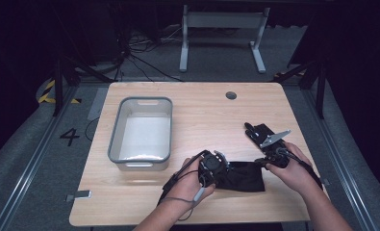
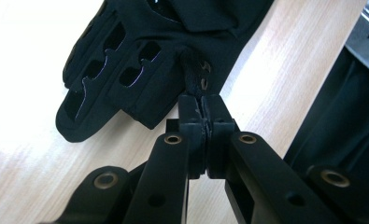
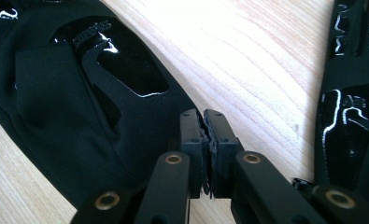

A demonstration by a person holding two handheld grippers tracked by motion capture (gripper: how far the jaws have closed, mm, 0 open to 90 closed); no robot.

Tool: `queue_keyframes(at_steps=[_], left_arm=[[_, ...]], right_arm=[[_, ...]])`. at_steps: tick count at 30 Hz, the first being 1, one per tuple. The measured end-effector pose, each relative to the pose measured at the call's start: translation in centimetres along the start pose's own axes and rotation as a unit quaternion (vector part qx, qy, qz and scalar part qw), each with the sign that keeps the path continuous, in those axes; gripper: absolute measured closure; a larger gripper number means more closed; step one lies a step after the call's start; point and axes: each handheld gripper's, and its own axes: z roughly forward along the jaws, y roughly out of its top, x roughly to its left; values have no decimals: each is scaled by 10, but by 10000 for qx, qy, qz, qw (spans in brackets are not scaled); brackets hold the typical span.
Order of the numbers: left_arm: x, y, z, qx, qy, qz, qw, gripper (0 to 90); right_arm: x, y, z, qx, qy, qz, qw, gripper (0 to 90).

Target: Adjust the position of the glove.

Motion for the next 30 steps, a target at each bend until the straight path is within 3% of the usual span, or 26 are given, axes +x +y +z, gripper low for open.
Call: queue_keyframes(at_steps=[7, 14, 20, 21, 25, 30], left_arm=[[4, -1, 3, 100, -106, -29, 9999, 838], [9, -2, 3, 29, -127, -114, 9999, 799], [16, -4, -6, -218, -87, -225, 9995, 747], [19, -5, -8, -361, -59, -330, 9988, 734], [23, -8, -18, -690, 113, -365, 9969, 709], [29, -11, -27, -853, 77, -423, 9954, 688]], right_arm=[[2, 0, 7, 192, -55, -44, 9998, 858], [-1, -2, 4, 79, -19, 45, 10000, 711], [-4, -2, -7, -263, -129, 99, 9995, 650], [-5, -2, -9, -321, -162, 128, 9993, 647], [-10, -4, -18, -535, -231, 252, 9980, 640], [-15, -6, -25, -699, -176, 379, 9967, 639]])
